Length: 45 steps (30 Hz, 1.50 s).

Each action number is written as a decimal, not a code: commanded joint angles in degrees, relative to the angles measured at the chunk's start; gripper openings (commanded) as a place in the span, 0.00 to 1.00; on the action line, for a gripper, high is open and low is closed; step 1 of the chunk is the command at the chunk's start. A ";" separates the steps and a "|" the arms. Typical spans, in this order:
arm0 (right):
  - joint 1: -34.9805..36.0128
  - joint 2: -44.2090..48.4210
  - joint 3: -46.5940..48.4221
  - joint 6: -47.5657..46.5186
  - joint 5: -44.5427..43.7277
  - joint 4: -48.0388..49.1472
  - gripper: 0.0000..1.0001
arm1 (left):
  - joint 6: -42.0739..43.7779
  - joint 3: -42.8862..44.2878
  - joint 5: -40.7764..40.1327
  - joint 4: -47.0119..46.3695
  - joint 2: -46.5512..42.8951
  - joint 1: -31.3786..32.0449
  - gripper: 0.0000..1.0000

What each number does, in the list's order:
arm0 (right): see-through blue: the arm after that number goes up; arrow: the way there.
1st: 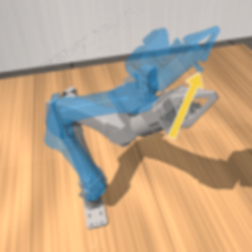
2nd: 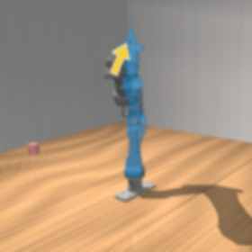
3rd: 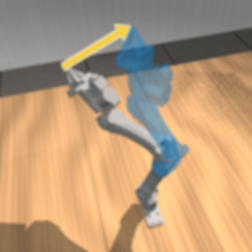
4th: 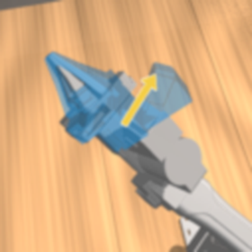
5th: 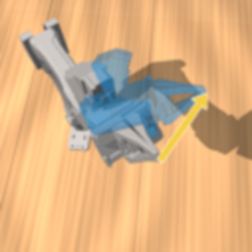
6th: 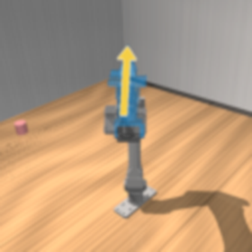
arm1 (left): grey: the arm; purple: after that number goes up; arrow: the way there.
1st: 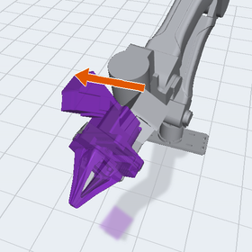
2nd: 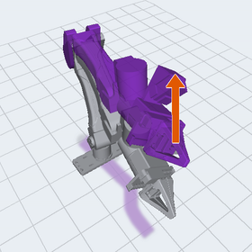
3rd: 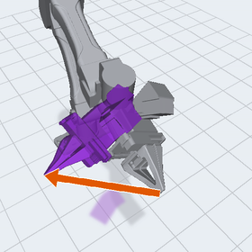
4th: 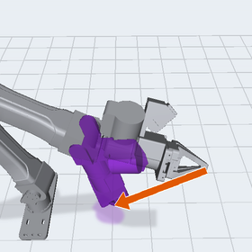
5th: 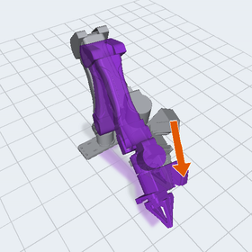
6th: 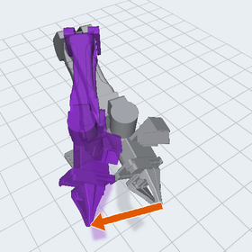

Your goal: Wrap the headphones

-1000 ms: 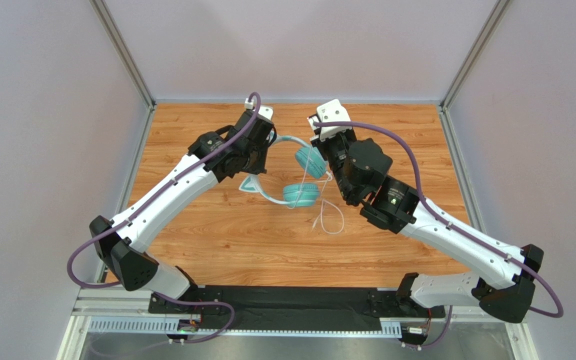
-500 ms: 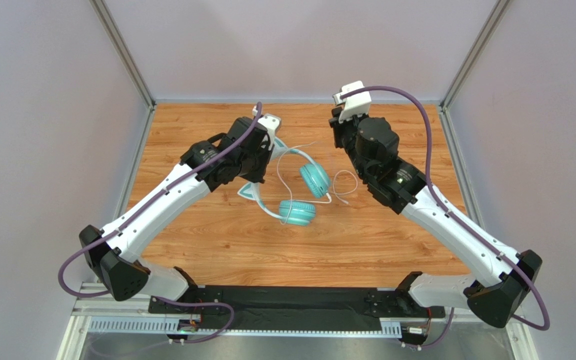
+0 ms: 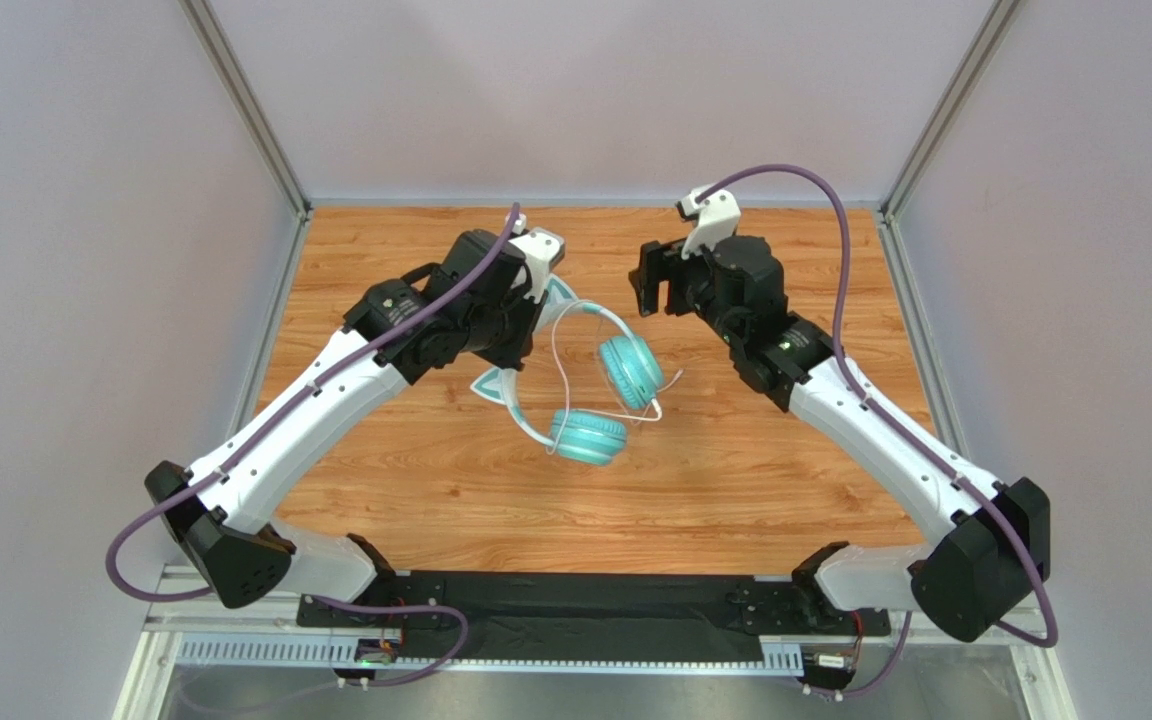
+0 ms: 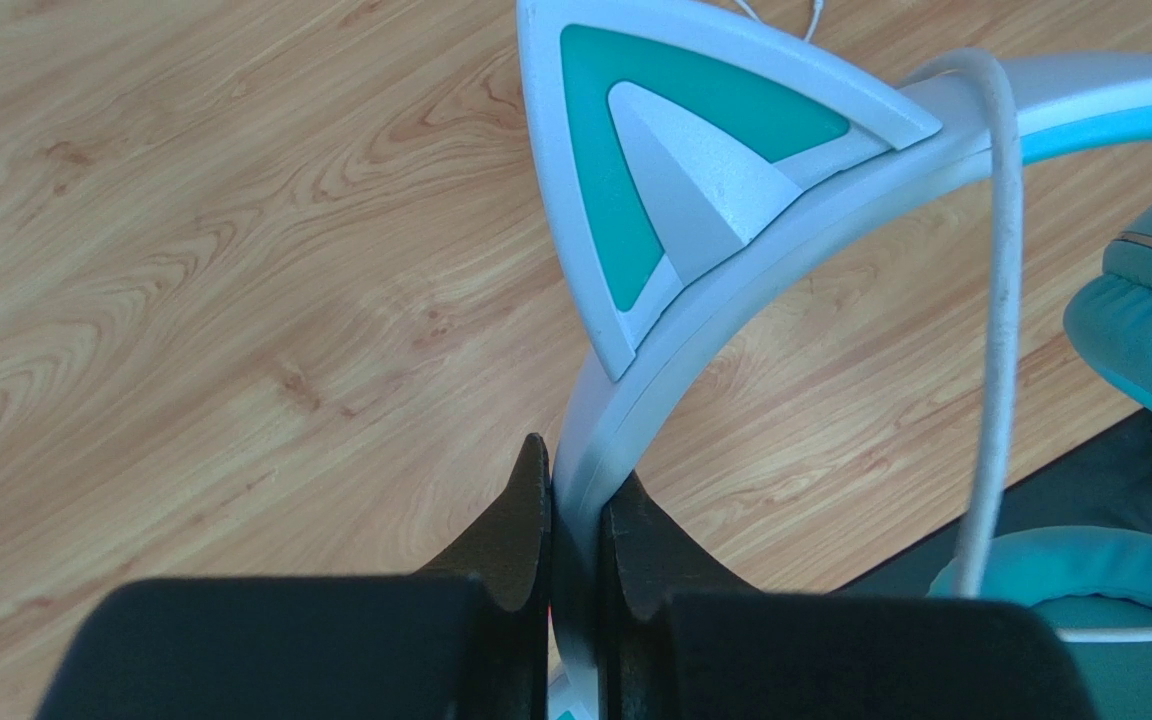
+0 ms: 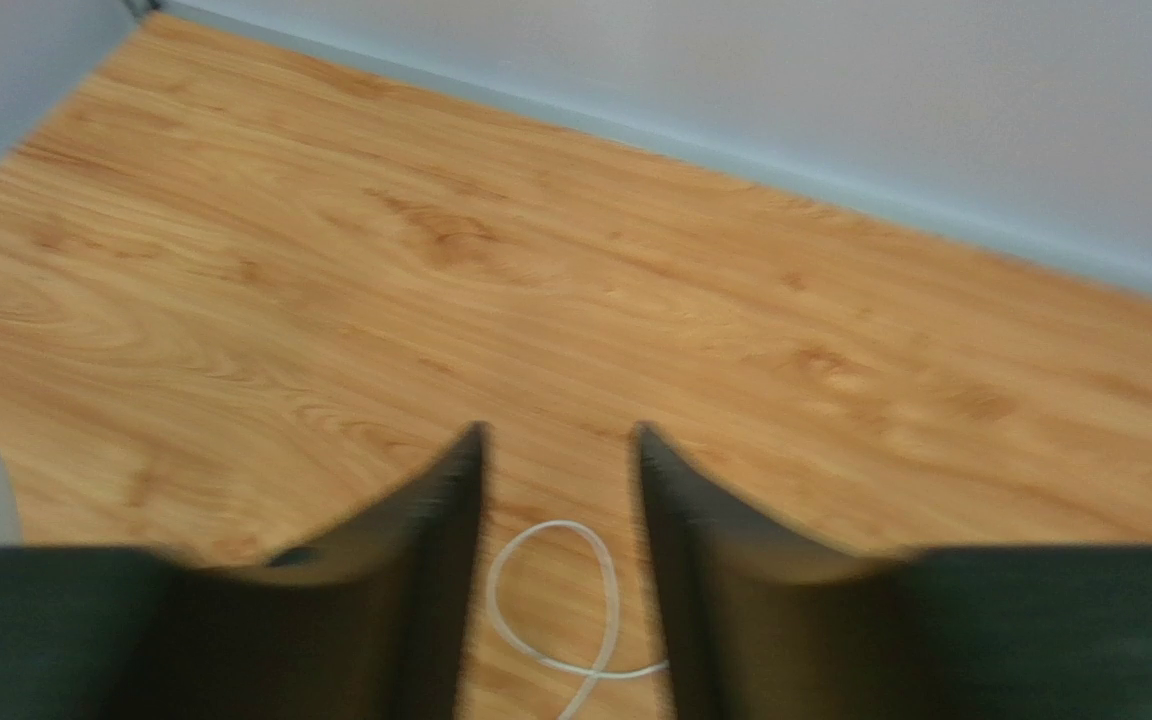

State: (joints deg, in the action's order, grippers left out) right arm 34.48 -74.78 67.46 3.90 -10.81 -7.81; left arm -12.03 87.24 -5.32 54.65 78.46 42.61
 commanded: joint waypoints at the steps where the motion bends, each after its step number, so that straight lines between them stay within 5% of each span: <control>1: -5.02 2.45 -4.00 6.99 19.10 4.47 0.81 | 1.31 5.48 -0.57 1.06 -2.69 0.11 0.00; 6: -6.53 2.10 -14.88 7.17 30.83 11.66 0.85 | 1.31 8.64 -0.92 3.00 -2.52 0.19 0.00; 10: -6.53 3.50 -26.48 8.31 36.63 28.06 0.86 | 1.48 9.61 -1.09 3.70 -2.61 0.19 0.00; 14: -4.78 2.19 -29.84 7.27 41.39 30.23 0.88 | 1.31 9.88 -1.09 3.88 -2.34 0.19 0.00; 22: 0.49 -4.57 -28.35 8.05 32.54 34.43 0.86 | 0.43 11.72 -0.39 4.76 -1.99 0.19 0.00; 25: 1.20 -8.18 -27.82 10.77 27.43 38.56 0.79 | 0.17 13.12 0.13 5.55 -1.99 0.19 0.00; 29: 1.20 -12.66 -25.29 15.69 25.22 41.91 0.23 | 0.43 15.23 0.49 7.13 -2.25 0.19 0.00; 32: 1.38 -15.21 -22.56 17.19 24.00 40.34 0.00 | 0.96 16.03 -0.30 8.80 -2.34 0.19 0.00; 40: 1.03 -10.39 -16.93 10.79 3.81 32.17 0.00 | 1.13 12.08 0.05 10.82 -4.98 0.19 0.00; 45: -2.12 -8.54 -9.91 5.77 -0.35 25.85 0.00 | 0.43 9.36 0.84 10.91 -6.56 0.19 0.00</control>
State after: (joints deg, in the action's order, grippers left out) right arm 34.61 -86.00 52.25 14.15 -4.12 20.38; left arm -10.55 97.25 -6.35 67.42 74.56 42.63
